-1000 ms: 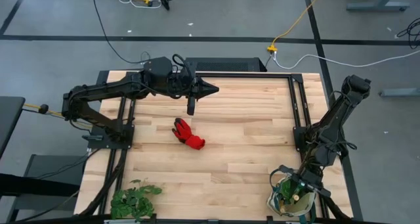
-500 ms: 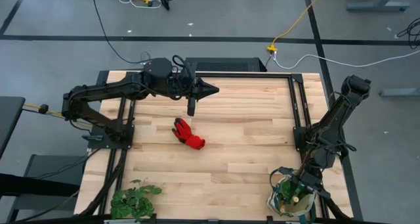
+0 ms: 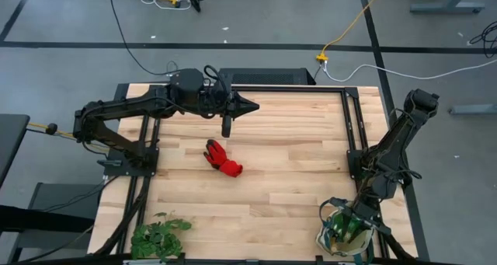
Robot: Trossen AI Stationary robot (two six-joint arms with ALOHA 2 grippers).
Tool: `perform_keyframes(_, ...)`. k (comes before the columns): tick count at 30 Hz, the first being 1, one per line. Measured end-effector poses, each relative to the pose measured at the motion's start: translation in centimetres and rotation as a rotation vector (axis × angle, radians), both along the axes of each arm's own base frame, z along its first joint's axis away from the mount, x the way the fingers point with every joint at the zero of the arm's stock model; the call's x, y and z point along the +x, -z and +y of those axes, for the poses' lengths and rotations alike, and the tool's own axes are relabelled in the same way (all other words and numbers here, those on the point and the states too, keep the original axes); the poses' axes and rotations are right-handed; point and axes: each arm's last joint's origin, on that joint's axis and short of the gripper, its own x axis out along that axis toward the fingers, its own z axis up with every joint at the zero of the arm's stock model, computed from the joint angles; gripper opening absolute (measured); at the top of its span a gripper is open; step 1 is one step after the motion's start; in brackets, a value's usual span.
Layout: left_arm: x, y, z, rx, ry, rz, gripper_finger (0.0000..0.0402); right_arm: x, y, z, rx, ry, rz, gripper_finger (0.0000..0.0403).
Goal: Pick & Place Garden tools in Gardening bag
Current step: Put the hand rake into the gardening bag, then put the red gloves into the gardening bag
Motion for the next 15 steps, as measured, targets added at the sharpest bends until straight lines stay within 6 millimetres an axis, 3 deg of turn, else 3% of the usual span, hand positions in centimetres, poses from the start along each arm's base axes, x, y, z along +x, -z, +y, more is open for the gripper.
perform_keyframes(15, 0.0, 0.0, 0.03, -0.006, -0.011, 0.0, 0.0002, 0.0, 0.01, 0.0, -0.002, 0.0, -0.002, 0.0134)
